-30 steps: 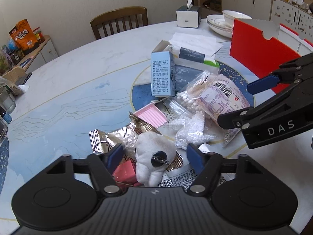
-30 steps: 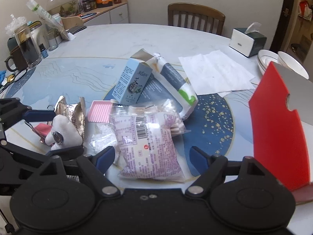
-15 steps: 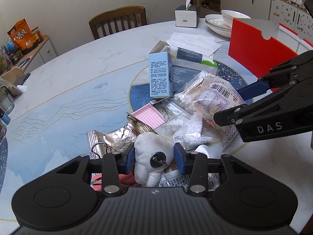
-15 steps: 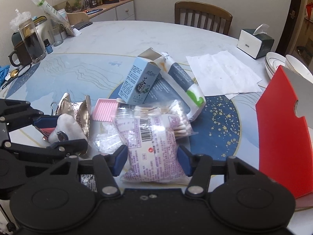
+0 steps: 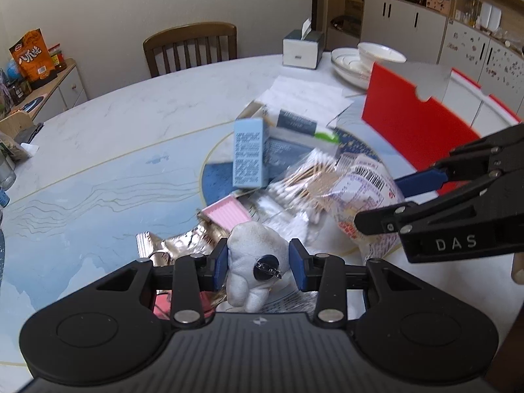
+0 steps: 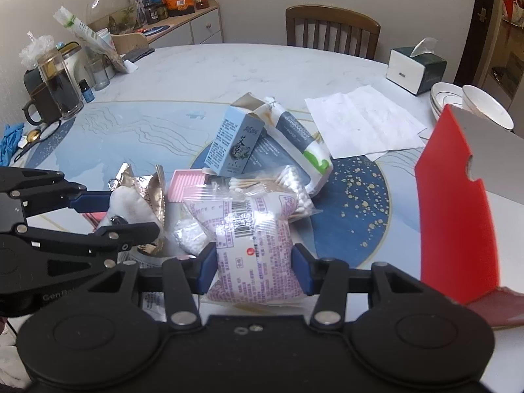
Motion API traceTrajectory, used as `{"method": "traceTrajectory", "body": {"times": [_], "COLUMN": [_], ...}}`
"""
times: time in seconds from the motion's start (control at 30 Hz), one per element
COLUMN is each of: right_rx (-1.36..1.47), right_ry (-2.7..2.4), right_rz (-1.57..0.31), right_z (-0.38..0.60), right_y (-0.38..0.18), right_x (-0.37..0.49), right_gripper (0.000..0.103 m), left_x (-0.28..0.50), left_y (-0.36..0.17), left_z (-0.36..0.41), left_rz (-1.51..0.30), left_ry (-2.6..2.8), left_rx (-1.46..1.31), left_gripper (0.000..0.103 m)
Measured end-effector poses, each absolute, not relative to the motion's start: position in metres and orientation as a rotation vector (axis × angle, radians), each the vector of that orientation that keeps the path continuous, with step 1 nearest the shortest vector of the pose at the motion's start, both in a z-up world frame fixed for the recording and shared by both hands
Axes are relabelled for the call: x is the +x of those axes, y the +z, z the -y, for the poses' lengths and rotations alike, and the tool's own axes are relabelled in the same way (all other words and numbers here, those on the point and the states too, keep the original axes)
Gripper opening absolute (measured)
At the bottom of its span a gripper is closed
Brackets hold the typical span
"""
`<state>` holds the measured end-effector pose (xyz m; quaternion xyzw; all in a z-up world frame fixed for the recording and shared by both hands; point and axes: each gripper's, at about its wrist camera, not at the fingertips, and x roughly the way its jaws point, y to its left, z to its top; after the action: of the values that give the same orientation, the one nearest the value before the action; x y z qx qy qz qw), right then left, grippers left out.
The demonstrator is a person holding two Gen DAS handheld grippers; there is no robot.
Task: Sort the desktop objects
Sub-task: 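Carry the plush toy with the left tool while the right tool carries the snack bag into the shoebox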
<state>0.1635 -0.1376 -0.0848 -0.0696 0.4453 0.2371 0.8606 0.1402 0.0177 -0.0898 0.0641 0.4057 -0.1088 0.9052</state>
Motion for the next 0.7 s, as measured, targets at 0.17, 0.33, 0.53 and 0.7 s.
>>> {"method": "traceTrajectory", "body": {"times": [0.17,0.33,0.53,0.7], "right_rx": [-0.124,-0.084,-0.045,-0.016], "right_ry": [0.494,0.491,0.473,0.449], "right_rz": [-0.924,-0.876,-0.827,-0.806], "right_z": [0.153,0.175,0.205,0.237], "right_y": [-0.066,-0.040,-0.011,0.010], "right_x": [0.156,0.150,0.153,0.164], "right_gripper": [0.048,0.048,0.048,0.048], "left_x": [0.139,0.138,0.137,0.142], "left_y": [-0.072,-0.054,-0.032,-0.019], "left_z": [-0.011,-0.001,0.018,0.041], "left_rz": [-0.823,-0.804,-0.773,-0.761], "left_ry": [-0.242,-0.267,-0.311,-0.342], "left_rx": [0.104,0.080,0.057,0.046], "left_gripper": [0.038,0.038,0.038,0.038]}}
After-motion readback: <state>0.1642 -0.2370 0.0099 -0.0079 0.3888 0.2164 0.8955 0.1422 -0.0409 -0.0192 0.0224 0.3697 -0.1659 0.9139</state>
